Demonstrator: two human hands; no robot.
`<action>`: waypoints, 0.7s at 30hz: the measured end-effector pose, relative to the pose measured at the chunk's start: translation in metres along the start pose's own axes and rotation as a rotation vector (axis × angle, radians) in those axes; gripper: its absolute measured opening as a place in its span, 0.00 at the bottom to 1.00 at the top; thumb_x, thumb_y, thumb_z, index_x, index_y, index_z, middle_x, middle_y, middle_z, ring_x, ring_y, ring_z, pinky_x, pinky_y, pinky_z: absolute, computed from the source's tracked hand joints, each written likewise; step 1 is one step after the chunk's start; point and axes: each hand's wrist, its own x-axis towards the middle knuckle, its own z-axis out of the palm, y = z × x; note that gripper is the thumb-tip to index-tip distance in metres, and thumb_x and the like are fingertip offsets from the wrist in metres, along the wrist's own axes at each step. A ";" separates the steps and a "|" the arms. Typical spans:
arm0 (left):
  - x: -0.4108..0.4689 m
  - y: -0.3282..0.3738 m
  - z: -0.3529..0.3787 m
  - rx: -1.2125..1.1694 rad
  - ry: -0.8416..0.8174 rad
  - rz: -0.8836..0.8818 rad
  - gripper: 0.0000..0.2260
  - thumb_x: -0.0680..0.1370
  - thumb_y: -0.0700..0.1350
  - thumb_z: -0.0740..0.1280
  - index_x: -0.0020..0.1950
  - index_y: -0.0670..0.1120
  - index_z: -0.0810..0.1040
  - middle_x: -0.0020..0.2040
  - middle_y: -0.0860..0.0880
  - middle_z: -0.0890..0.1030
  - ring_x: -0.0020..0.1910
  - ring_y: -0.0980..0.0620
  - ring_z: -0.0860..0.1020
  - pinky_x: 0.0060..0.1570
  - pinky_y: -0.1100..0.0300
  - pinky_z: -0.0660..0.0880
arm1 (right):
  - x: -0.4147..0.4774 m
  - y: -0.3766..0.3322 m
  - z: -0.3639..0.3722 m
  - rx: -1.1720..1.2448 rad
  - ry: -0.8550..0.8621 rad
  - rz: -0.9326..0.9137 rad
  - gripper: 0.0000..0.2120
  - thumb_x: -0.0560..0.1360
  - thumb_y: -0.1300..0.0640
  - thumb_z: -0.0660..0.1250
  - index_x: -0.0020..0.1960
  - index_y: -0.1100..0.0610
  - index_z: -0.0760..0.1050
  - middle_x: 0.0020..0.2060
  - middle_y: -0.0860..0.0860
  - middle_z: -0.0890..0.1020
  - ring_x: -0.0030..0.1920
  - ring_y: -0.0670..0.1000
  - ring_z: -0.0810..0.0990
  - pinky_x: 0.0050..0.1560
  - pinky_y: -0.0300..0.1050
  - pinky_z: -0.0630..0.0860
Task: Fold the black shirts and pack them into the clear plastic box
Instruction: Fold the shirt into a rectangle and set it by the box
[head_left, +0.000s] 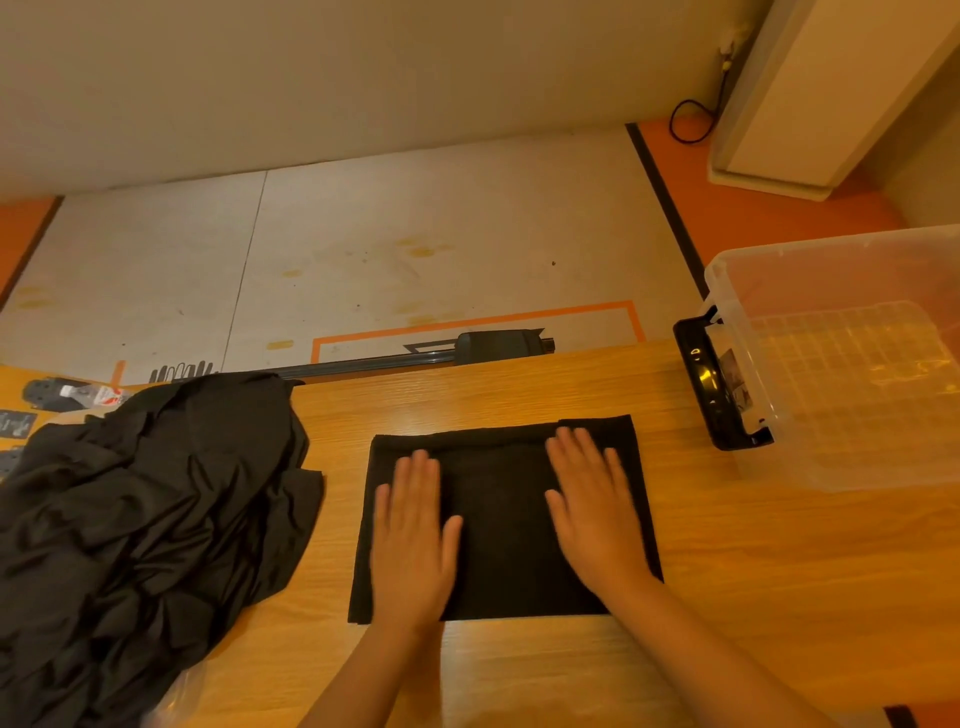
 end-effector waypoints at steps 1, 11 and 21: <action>0.003 0.010 0.004 0.019 -0.027 0.095 0.28 0.82 0.55 0.51 0.79 0.45 0.52 0.80 0.47 0.52 0.79 0.50 0.49 0.75 0.49 0.49 | 0.001 -0.015 0.002 -0.012 -0.027 -0.101 0.25 0.79 0.50 0.52 0.74 0.54 0.61 0.74 0.52 0.62 0.75 0.52 0.58 0.73 0.53 0.53; 0.036 0.023 0.023 0.110 -0.144 0.168 0.29 0.81 0.59 0.49 0.79 0.46 0.56 0.79 0.48 0.54 0.79 0.51 0.50 0.74 0.49 0.51 | 0.036 -0.022 0.024 -0.119 -0.188 -0.232 0.25 0.78 0.46 0.48 0.72 0.54 0.62 0.73 0.51 0.66 0.74 0.51 0.61 0.71 0.53 0.54; 0.064 0.027 0.017 0.077 -0.111 0.260 0.28 0.80 0.55 0.51 0.78 0.45 0.58 0.78 0.47 0.58 0.78 0.51 0.53 0.75 0.51 0.48 | 0.055 -0.023 0.022 -0.169 -0.198 -0.251 0.27 0.80 0.46 0.39 0.76 0.55 0.46 0.78 0.51 0.49 0.77 0.50 0.42 0.76 0.52 0.36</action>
